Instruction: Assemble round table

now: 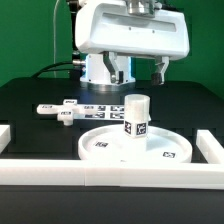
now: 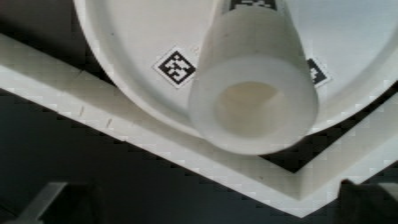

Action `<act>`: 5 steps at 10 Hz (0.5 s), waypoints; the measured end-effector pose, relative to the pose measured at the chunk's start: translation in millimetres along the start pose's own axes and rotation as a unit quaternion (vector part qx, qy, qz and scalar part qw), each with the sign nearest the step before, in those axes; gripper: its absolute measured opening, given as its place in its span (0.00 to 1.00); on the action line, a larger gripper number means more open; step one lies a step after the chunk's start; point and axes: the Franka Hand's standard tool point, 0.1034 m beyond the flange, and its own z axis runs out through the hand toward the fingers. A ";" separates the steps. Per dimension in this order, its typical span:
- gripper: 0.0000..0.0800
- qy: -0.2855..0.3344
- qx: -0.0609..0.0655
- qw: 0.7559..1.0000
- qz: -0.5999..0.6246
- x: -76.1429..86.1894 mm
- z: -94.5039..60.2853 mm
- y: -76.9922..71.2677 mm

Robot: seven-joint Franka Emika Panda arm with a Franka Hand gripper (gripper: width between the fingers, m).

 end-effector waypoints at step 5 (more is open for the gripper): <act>0.81 -0.062 0.021 0.998 0.021 -7.1 13.8 1.8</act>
Offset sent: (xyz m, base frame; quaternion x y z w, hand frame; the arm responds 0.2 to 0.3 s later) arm -0.0003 -0.0129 -0.0057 -0.0280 -0.1908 0.0147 0.9811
